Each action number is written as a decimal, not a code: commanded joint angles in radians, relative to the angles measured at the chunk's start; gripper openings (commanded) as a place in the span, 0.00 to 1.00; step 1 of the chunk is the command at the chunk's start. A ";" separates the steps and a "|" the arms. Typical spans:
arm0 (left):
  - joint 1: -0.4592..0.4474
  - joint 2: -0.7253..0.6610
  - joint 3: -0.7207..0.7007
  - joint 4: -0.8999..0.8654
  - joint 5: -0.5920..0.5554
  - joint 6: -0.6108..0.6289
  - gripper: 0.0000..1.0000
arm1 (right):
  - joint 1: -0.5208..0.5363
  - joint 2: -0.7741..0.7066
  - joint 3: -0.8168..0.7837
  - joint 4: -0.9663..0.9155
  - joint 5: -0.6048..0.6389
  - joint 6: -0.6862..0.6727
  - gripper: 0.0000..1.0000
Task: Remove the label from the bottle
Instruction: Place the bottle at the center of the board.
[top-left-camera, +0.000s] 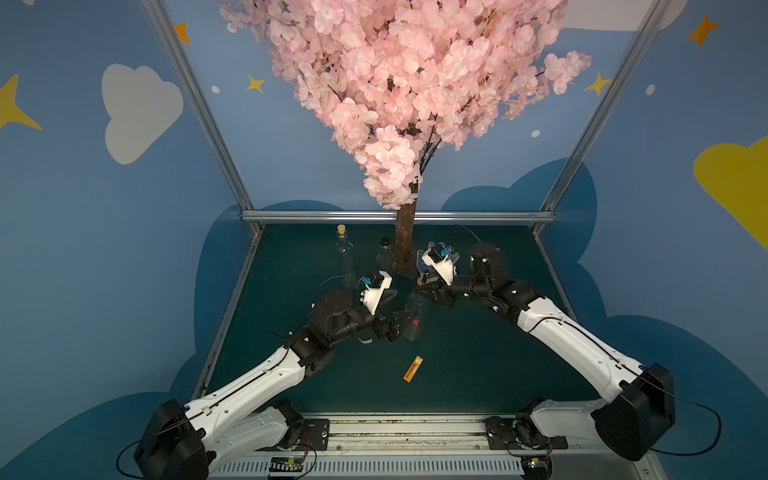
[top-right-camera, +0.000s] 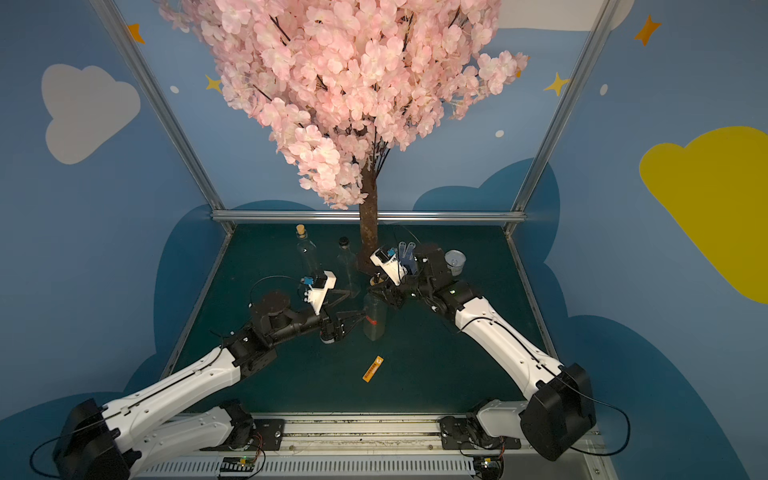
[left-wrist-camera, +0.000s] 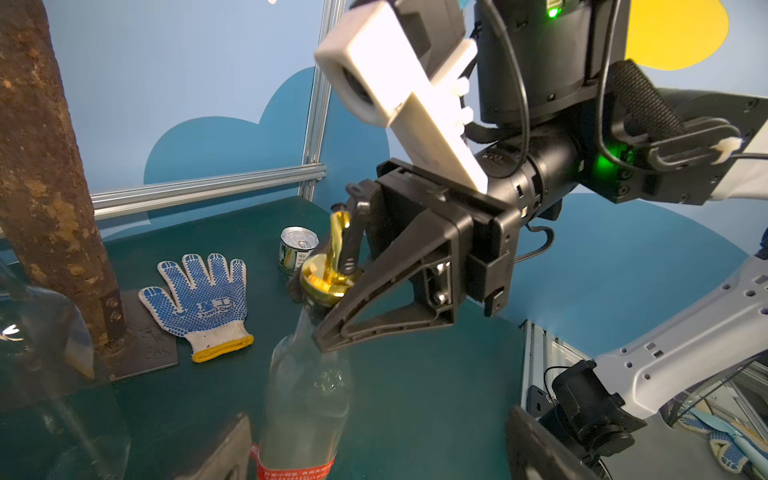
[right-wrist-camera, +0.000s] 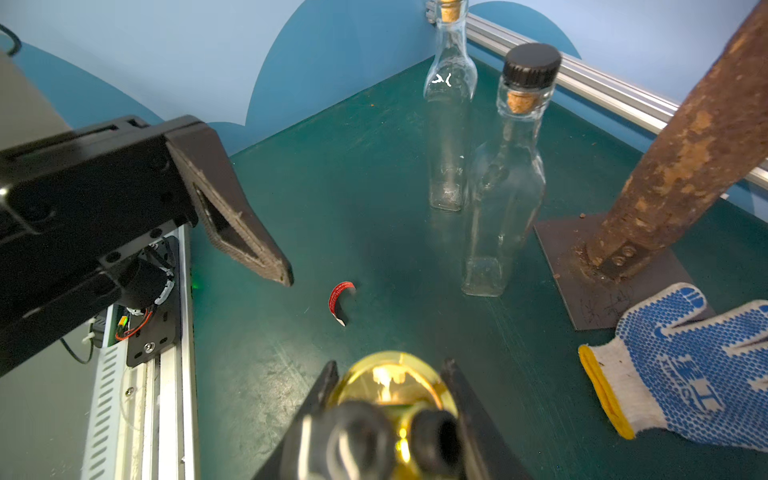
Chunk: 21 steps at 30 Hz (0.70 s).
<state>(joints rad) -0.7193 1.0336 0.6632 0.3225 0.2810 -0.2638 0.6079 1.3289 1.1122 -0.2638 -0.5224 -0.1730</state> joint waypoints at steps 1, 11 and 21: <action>0.001 -0.016 -0.003 0.010 0.001 0.024 0.94 | 0.023 0.017 0.007 0.071 -0.021 -0.046 0.00; 0.001 -0.018 -0.002 0.009 -0.012 0.039 0.93 | 0.082 0.035 -0.004 0.020 0.011 -0.095 0.14; 0.000 -0.009 -0.001 0.011 -0.002 0.059 0.93 | 0.081 0.023 -0.028 0.017 0.060 -0.059 0.42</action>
<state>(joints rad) -0.7193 1.0275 0.6632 0.3225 0.2733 -0.2272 0.6842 1.3571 1.1065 -0.2222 -0.4858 -0.2432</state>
